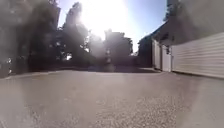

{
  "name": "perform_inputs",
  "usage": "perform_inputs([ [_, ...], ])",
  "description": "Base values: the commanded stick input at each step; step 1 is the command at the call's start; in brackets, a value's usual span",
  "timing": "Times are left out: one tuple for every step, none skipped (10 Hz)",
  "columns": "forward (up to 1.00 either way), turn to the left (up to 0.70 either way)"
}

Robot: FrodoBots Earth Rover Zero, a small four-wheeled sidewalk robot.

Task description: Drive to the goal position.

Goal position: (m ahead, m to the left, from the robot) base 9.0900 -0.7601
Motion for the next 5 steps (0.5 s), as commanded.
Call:
perform_inputs([
  [0.70, 0.00],
  [0.70, 0.00],
  [0.70, 0.00],
  [0.70, 0.00],
  [0.70, 0.00],
])
